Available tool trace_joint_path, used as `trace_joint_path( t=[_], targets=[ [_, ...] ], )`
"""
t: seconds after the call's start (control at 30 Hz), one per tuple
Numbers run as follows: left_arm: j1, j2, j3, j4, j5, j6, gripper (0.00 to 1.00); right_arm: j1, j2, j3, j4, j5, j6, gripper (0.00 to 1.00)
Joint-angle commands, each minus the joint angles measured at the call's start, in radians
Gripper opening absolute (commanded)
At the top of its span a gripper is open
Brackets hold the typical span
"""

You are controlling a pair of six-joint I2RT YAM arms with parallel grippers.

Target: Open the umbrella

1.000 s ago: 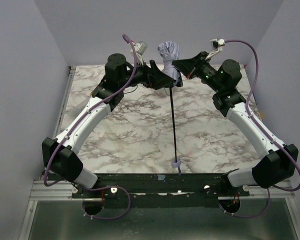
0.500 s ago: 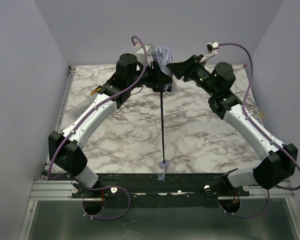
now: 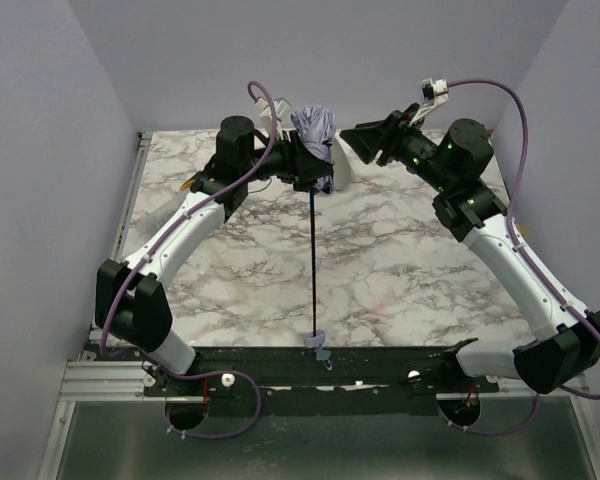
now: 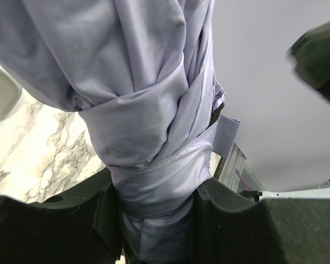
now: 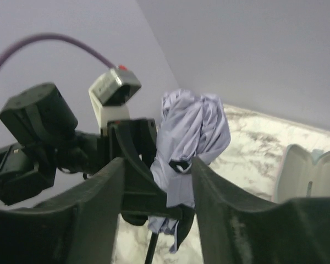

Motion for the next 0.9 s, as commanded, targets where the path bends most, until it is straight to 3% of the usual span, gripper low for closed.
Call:
trace_joint_path(
  t=[0.0, 0.5, 0.57, 0.87],
  targets=[
    [-0.004, -0.067, 0.026, 0.073, 0.019, 0.028, 0.00, -0.001, -0.011, -0.061, -0.124, -0.171, -0.078, 0.48],
    [-0.047, -0.099, 0.025, 0.042, -0.022, 0.120, 0.00, 0.009, 0.040, -0.010, -0.076, -0.193, -0.076, 0.50],
    [-0.051, -0.100, 0.023, 0.042, -0.025, 0.118, 0.00, 0.009, 0.049, 0.000, -0.089, -0.152, -0.080, 0.45],
    [-0.042, -0.120, -0.007, 0.072, 0.014, 0.112, 0.00, 0.009, 0.015, -0.023, -0.126, -0.091, -0.114, 0.01]
  ],
)
